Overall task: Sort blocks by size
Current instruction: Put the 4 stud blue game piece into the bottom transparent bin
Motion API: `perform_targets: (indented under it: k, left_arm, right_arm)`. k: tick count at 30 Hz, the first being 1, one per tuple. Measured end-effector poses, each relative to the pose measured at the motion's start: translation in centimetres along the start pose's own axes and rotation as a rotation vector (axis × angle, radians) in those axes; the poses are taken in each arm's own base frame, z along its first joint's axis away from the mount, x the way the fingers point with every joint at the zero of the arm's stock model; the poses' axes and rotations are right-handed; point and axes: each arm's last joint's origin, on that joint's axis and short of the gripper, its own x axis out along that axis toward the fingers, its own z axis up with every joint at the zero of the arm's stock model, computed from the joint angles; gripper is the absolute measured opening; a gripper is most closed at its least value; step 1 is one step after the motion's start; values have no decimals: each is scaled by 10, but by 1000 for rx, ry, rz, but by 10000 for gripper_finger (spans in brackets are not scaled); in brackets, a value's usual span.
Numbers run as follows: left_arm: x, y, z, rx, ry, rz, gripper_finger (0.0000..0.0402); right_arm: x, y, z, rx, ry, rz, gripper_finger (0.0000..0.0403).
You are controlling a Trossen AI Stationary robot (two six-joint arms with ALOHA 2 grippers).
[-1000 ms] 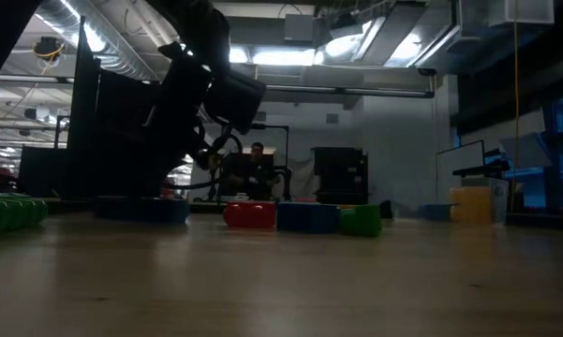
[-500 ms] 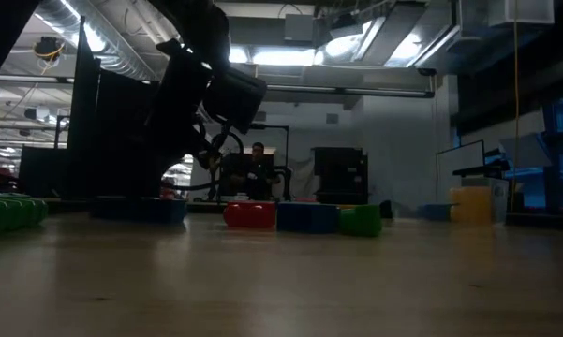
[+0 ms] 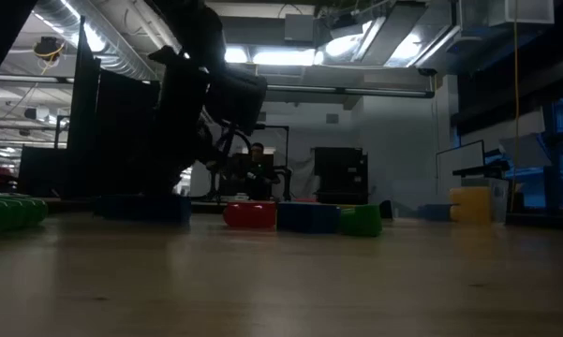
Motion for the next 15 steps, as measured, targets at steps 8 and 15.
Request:
perform_targets:
  k: [8, 15]
  left_arm:
    - [9, -2, -5, 23, 13, 55, 197]
    - [7, 0, -6, 36, 14, 90, 89]
  right_arm:
    - [0, 0, 0, 0, -2, 0, 122]
    - [0, 0, 0, 0, -5, 0, 122]
